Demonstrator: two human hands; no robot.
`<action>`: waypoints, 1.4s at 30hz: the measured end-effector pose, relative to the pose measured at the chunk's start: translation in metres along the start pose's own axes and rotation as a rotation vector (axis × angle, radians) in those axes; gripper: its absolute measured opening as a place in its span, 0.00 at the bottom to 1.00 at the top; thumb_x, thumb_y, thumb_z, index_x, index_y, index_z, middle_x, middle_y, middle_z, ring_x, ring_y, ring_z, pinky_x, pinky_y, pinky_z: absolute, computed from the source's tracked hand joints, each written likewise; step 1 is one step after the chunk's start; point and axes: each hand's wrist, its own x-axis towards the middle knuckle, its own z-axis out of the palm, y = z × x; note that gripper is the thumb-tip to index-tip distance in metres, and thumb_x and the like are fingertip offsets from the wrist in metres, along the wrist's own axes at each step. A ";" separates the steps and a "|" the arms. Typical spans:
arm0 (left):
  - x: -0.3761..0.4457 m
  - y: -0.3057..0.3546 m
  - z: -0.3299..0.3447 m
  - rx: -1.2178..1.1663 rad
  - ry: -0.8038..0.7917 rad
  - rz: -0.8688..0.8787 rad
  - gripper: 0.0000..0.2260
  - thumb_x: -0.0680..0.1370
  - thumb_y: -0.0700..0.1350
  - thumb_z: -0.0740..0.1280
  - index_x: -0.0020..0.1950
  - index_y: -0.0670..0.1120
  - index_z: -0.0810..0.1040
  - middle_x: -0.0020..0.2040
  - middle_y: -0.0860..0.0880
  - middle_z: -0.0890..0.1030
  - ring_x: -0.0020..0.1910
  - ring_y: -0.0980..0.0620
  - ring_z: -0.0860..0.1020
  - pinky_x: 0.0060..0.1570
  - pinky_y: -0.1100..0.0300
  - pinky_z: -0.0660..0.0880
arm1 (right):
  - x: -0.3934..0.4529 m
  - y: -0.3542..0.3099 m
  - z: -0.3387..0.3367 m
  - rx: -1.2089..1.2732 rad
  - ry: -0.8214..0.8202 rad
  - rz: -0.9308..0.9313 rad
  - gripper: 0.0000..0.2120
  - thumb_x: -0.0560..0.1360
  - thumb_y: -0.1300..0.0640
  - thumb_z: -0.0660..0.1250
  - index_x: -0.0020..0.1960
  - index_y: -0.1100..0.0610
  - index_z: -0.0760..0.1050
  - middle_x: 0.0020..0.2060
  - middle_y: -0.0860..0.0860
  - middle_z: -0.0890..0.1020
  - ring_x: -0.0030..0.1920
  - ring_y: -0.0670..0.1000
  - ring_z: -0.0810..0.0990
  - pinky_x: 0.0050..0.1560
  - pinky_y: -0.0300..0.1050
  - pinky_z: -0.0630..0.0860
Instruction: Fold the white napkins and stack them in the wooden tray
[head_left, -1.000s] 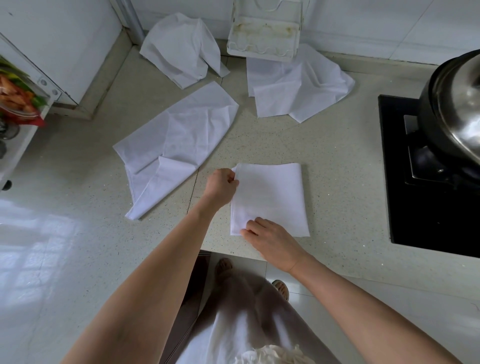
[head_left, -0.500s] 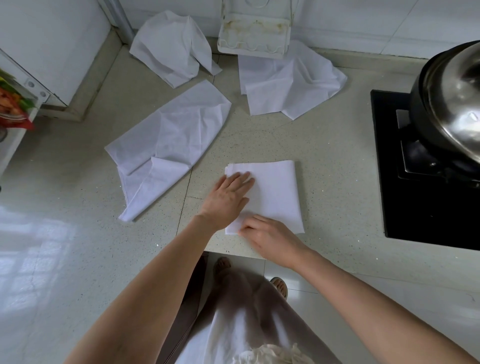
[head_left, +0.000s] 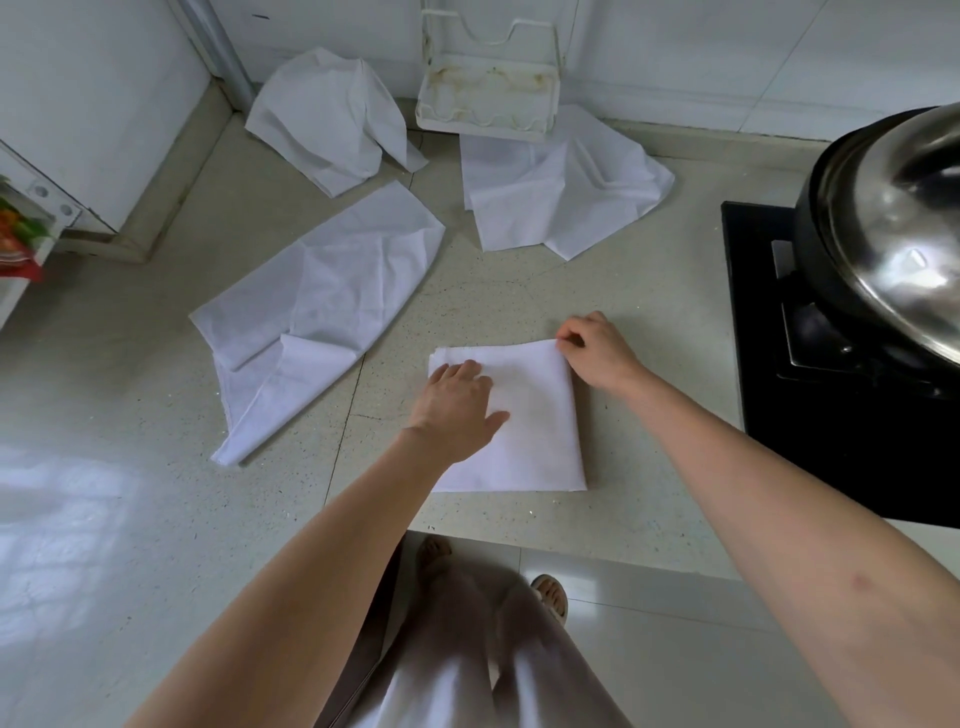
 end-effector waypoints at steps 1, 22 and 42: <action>0.001 0.002 -0.002 0.006 -0.007 -0.007 0.24 0.80 0.58 0.58 0.70 0.44 0.70 0.74 0.46 0.64 0.72 0.47 0.62 0.73 0.55 0.55 | 0.001 -0.001 -0.001 -0.002 -0.033 0.004 0.05 0.76 0.59 0.62 0.47 0.58 0.77 0.54 0.58 0.73 0.57 0.58 0.73 0.58 0.46 0.70; -0.016 0.013 0.066 0.006 0.142 -0.119 0.29 0.81 0.54 0.38 0.77 0.39 0.52 0.79 0.44 0.49 0.78 0.47 0.47 0.76 0.50 0.44 | -0.074 0.022 0.064 -0.508 0.052 -0.344 0.31 0.80 0.43 0.39 0.78 0.57 0.48 0.77 0.52 0.49 0.77 0.50 0.47 0.76 0.50 0.44; -0.021 0.015 0.057 0.015 0.061 -0.107 0.29 0.81 0.56 0.39 0.78 0.40 0.42 0.78 0.45 0.37 0.77 0.49 0.36 0.75 0.54 0.35 | -0.115 0.065 0.000 -0.686 -0.055 -0.769 0.24 0.81 0.56 0.52 0.75 0.63 0.58 0.74 0.58 0.62 0.74 0.55 0.61 0.73 0.51 0.51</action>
